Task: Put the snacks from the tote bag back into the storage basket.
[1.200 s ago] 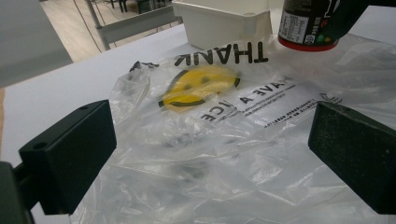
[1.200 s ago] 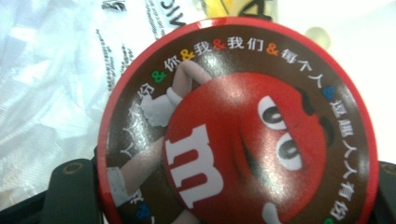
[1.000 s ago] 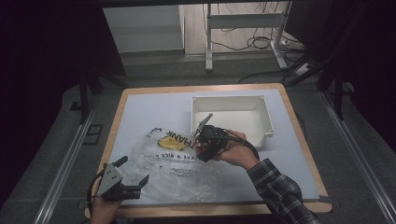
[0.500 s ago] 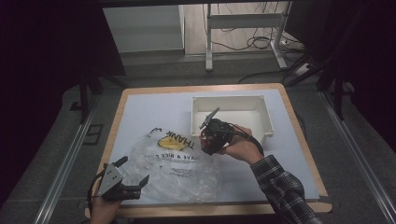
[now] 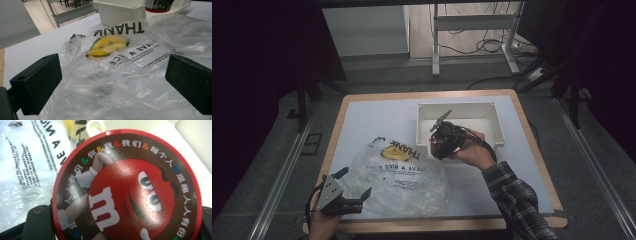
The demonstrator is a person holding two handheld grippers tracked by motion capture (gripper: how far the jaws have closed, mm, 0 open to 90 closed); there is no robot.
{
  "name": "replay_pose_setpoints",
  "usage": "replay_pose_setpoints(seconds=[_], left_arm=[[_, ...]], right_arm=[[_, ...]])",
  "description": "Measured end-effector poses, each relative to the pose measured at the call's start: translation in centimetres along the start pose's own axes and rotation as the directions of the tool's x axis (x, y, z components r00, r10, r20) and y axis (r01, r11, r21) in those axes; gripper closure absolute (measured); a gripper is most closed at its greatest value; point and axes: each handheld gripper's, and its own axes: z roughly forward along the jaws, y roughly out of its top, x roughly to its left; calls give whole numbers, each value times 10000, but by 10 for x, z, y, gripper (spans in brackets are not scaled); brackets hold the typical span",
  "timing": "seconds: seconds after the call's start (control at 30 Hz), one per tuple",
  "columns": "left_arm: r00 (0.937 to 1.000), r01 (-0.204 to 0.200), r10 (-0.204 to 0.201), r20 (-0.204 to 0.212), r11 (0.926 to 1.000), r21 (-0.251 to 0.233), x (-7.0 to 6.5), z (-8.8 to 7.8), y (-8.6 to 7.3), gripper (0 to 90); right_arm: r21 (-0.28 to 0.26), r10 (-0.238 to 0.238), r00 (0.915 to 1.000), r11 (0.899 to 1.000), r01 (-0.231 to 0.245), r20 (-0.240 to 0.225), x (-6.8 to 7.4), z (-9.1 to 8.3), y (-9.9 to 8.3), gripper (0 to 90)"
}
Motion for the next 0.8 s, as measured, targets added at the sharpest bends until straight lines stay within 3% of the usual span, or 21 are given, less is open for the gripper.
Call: replay_pose_setpoints(seconds=[0.27,0.8], left_arm=[[9985,480,-473,259,9985,-260,2,-2,1,5],[9998,177,-176,91,9998,-120,0,-1,0,4]], right_arm=[[-38,136,9999,9999,-136,-31,-10,7,0,257],[-157,279,9994,9995,-275,220,-30,17,7,257]])
